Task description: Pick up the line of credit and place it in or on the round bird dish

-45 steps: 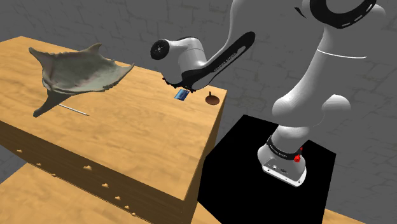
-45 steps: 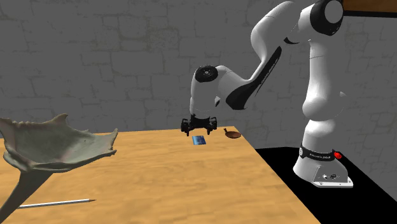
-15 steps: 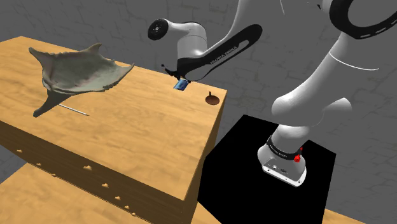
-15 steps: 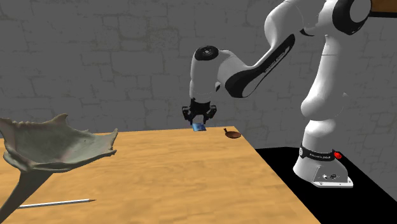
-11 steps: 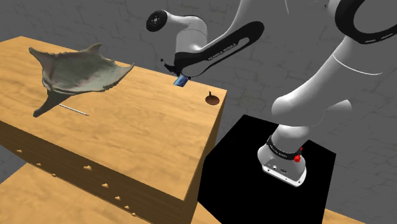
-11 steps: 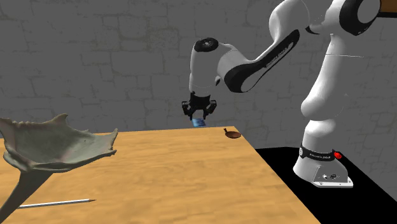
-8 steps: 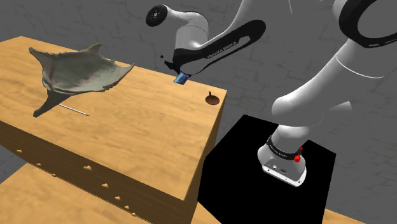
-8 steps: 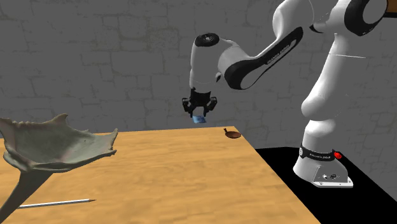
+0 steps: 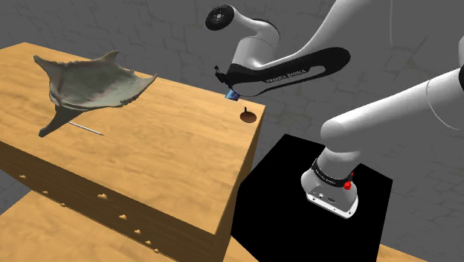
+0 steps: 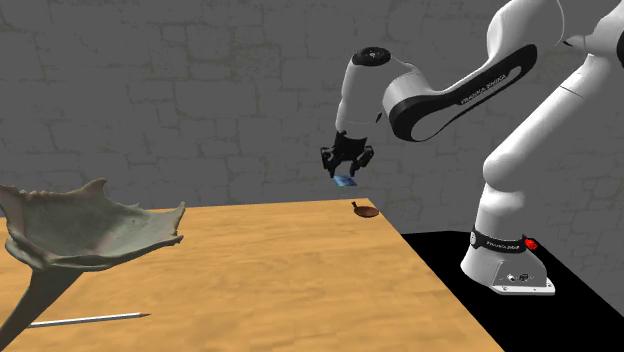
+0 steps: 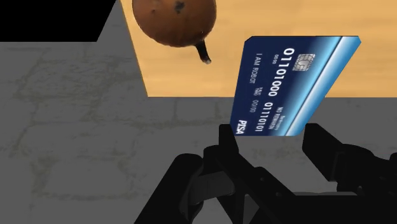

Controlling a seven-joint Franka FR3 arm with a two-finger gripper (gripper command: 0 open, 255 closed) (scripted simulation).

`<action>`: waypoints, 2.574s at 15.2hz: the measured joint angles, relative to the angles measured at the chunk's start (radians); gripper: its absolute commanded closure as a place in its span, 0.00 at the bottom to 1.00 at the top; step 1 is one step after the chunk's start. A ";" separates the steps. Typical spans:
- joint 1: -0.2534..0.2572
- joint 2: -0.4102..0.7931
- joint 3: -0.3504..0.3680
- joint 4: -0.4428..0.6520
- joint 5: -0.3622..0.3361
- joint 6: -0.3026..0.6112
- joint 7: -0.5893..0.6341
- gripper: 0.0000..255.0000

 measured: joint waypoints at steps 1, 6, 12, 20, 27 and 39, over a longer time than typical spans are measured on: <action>0.031 -0.042 -0.030 -0.035 0.021 -0.001 -0.022 1.00; 0.132 -0.188 -0.130 -0.178 0.075 0.007 -0.092 1.00; 0.121 -0.163 -0.096 -0.238 0.068 0.086 -0.048 1.00; 0.072 -0.097 -0.022 -0.288 0.038 0.194 0.030 1.00; 0.064 -0.089 -0.013 -0.293 0.033 0.208 0.039 1.00; 0.150 -0.160 -0.051 -0.239 0.090 0.071 0.003 0.00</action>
